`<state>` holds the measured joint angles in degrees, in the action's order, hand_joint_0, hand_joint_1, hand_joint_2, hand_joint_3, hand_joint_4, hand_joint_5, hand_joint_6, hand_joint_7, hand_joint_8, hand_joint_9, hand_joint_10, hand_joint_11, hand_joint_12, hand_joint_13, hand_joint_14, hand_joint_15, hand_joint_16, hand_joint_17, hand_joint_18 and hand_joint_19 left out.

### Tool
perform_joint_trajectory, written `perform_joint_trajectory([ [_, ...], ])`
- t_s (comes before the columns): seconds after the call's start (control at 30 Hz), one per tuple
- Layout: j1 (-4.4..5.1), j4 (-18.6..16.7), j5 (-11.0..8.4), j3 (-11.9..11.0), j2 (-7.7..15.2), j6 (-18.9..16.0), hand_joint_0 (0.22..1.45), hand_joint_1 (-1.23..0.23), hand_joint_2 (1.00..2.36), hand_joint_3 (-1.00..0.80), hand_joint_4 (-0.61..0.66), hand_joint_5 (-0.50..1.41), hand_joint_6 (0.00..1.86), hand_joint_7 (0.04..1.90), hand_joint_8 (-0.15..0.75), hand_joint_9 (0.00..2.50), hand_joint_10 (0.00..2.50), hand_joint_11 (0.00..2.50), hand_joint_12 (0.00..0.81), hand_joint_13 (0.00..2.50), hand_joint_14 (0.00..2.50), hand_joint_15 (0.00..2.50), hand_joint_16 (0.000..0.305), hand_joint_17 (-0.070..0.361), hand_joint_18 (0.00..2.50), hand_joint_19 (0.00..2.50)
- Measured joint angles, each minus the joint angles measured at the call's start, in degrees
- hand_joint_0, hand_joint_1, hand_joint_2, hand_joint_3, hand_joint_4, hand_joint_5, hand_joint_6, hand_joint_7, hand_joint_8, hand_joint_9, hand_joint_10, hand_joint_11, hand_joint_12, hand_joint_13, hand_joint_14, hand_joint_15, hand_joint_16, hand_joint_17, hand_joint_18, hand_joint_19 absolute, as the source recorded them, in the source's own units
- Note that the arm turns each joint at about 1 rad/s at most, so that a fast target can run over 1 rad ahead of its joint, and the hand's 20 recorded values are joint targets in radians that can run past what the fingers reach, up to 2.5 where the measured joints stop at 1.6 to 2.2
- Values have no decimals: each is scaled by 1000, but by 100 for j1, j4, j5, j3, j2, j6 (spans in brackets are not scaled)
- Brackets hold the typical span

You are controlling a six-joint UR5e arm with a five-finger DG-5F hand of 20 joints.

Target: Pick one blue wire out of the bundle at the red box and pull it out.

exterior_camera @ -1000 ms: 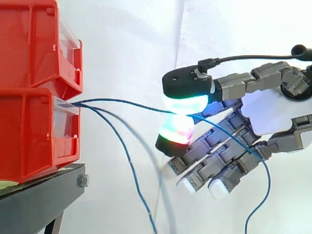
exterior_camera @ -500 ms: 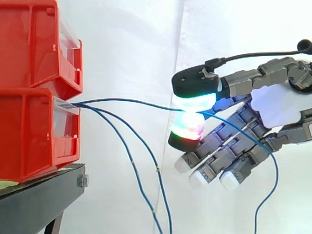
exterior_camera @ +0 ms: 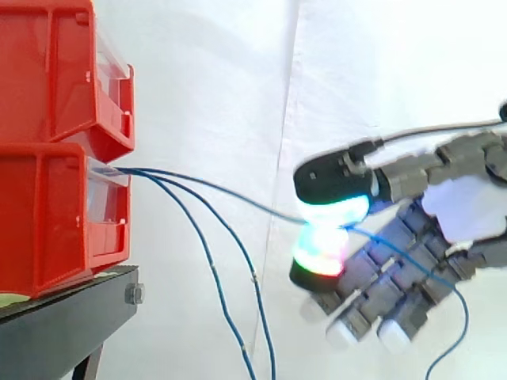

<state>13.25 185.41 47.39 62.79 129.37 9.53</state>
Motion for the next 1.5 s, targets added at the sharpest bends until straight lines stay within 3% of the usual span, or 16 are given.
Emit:
perform_joint_trajectory([
  [0.13, 19, -478, 47, 288, 1, -9, 571, -819, 1003, 10, 30, -94, 882, 1172, 316, 637, 1, 57, 473, 733, 9, 276, 61, 138, 784, 395],
  [0.33, 30, -862, 59, 360, 0, -2, 572, -820, 1004, 10, 29, -94, 882, 1172, 317, 641, 0, 59, 473, 735, 9, 276, 61, 138, 788, 394],
  [1.5, 37, -998, 68, 372, 6, 40, 575, -819, 1004, 18, 36, -92, 885, 1166, 320, 644, 1, 66, 470, 740, 9, 285, 61, 137, 797, 385],
])
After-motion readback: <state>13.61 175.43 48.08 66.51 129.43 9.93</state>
